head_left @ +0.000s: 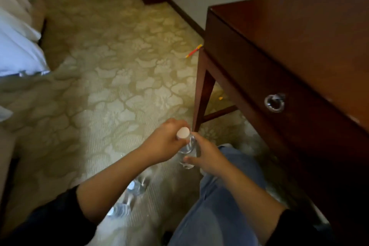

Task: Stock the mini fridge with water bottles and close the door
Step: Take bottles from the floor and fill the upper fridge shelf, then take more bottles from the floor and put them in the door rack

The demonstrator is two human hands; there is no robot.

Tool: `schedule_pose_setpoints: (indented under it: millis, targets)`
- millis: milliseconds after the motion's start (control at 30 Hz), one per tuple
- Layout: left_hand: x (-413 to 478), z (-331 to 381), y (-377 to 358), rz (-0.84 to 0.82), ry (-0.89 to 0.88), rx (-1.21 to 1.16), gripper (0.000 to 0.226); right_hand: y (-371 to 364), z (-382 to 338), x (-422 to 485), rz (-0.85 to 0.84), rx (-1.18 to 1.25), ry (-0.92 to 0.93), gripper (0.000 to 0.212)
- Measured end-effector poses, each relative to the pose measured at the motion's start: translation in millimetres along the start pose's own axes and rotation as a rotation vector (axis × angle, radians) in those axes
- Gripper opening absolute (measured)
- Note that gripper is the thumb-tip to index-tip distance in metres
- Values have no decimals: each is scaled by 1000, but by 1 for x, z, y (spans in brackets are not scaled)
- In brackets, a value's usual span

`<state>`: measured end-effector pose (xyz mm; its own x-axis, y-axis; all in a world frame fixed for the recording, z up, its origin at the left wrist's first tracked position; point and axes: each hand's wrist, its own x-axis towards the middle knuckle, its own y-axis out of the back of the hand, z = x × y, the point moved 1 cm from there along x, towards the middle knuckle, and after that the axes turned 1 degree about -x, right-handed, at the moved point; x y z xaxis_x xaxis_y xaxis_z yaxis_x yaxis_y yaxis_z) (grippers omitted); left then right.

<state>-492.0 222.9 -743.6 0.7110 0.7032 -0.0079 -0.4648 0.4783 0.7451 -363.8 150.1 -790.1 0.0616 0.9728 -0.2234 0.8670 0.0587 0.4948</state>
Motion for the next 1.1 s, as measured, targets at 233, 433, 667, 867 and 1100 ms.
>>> schedule_pose_setpoints:
  millis: [233,433,667,867,1100]
  targets:
    - [-13,86,58,37,-191,-39,9,42,-52,-55,189,97,121,51]
    - [-24,143,84,147,-333,-142,18,74,-93,-99,402,69,246,44]
    - [-35,208,85,162,-450,-357,27,118,-133,-155,586,292,326,30]
    - [-40,264,61,-1,-551,-503,39,165,-147,-227,745,443,290,21]
    - [-51,343,14,-434,-696,-639,54,213,-140,-314,991,450,230,25]
